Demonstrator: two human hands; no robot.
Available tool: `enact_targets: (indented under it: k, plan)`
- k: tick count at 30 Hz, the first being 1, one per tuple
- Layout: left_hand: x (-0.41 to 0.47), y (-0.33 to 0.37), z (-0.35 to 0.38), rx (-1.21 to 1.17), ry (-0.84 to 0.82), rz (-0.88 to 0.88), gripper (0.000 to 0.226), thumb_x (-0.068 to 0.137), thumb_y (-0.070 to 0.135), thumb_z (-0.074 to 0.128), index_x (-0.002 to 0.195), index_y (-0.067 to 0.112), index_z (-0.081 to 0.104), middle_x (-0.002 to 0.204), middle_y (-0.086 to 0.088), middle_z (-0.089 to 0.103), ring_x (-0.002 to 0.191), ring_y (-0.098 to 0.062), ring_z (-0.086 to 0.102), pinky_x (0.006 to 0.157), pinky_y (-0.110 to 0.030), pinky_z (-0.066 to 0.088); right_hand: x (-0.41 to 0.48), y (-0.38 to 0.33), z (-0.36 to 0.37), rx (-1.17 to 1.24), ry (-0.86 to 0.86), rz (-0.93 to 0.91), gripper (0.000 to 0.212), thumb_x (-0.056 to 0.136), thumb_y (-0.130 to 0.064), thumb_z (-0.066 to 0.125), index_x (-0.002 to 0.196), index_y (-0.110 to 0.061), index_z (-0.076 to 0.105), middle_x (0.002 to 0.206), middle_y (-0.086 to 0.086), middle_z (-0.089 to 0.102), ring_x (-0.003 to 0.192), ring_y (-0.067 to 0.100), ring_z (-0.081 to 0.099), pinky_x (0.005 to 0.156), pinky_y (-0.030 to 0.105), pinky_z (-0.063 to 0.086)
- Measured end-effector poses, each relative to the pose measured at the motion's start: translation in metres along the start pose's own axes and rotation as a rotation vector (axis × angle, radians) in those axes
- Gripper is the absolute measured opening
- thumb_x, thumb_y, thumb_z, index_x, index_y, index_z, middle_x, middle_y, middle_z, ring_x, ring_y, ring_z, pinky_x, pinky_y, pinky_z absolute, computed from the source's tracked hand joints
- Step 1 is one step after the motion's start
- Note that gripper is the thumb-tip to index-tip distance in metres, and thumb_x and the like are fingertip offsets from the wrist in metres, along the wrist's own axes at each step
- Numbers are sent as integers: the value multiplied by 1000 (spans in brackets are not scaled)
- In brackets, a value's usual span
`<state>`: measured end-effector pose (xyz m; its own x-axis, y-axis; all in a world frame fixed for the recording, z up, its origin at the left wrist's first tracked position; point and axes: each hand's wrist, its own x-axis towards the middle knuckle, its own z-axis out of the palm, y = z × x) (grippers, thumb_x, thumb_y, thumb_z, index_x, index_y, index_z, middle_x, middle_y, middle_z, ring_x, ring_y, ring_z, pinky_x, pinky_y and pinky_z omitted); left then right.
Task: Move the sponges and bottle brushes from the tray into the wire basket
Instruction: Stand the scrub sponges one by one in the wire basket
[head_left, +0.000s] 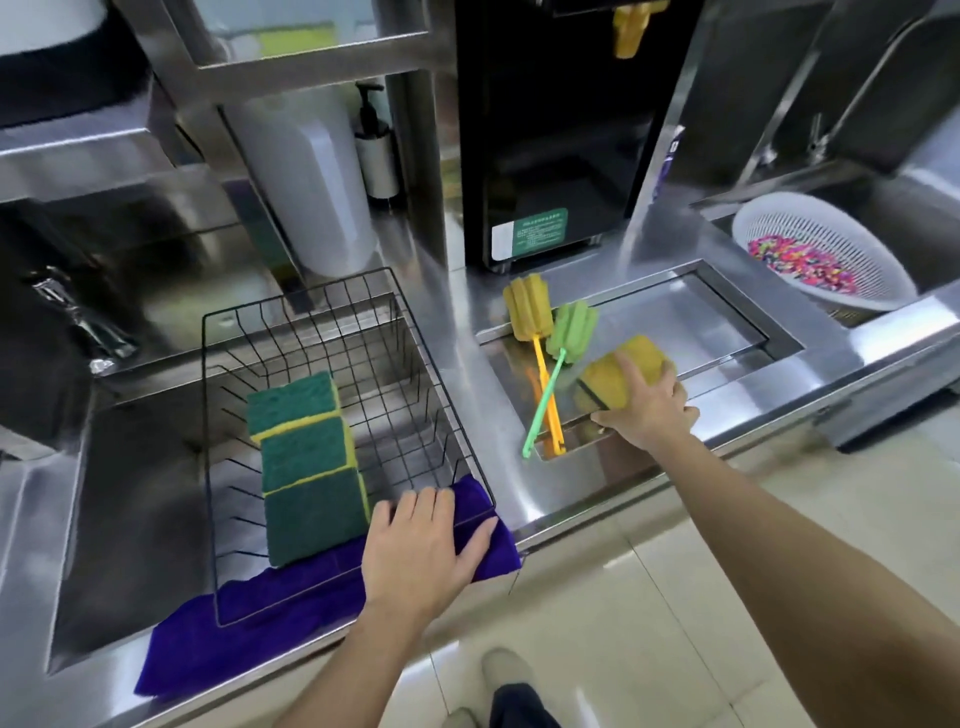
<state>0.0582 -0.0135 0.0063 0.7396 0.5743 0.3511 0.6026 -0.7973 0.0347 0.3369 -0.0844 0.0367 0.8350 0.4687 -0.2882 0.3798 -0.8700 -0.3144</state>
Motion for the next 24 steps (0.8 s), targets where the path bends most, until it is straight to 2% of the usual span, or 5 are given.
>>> enact_targets:
  k: [7, 12, 17, 20, 24]
  plan:
    - [-2, -1, 2, 20, -22, -12, 55, 89, 58, 38, 85, 10, 65, 75, -4, 61, 67, -25, 57, 65, -38, 45, 6, -6, 13, -200, 151, -84, 78, 69, -52, 72, 127, -11, 40, 136, 19, 37, 127, 39, 36, 99, 51, 34]
    - [-1, -1, 0, 21, -29, -11, 53, 88, 58, 38, 85, 12, 64, 75, -2, 61, 67, -23, 57, 64, -36, 46, 7, -3, 19, -419, 200, -155, 80, 73, -43, 72, 135, -14, 30, 137, 17, 39, 125, 37, 39, 99, 49, 35]
    - [-1, -1, 0, 29, -32, -7, 53, 88, 58, 38, 85, 12, 64, 75, -1, 61, 66, -22, 58, 63, -36, 46, 13, -2, 14, -580, 257, -263, 85, 70, -27, 72, 143, -25, 28, 116, 22, 54, 105, 37, 52, 92, 42, 39]
    - [-1, -1, 0, 25, -39, -9, 55, 88, 60, 37, 86, 12, 65, 76, -1, 61, 66, -22, 57, 63, -36, 46, 14, -3, 12, -503, 306, -292, 72, 63, -21, 72, 130, -14, 48, 96, 27, 61, 89, 40, 58, 82, 43, 42]
    - [-1, -1, 0, 29, -43, -11, 55, 87, 61, 37, 85, 13, 65, 75, 0, 61, 66, -21, 57, 63, -36, 46, 14, -15, -11, -134, 341, -237, 53, 79, -25, 59, 124, -3, 45, 105, 25, 62, 97, 41, 56, 80, 43, 41]
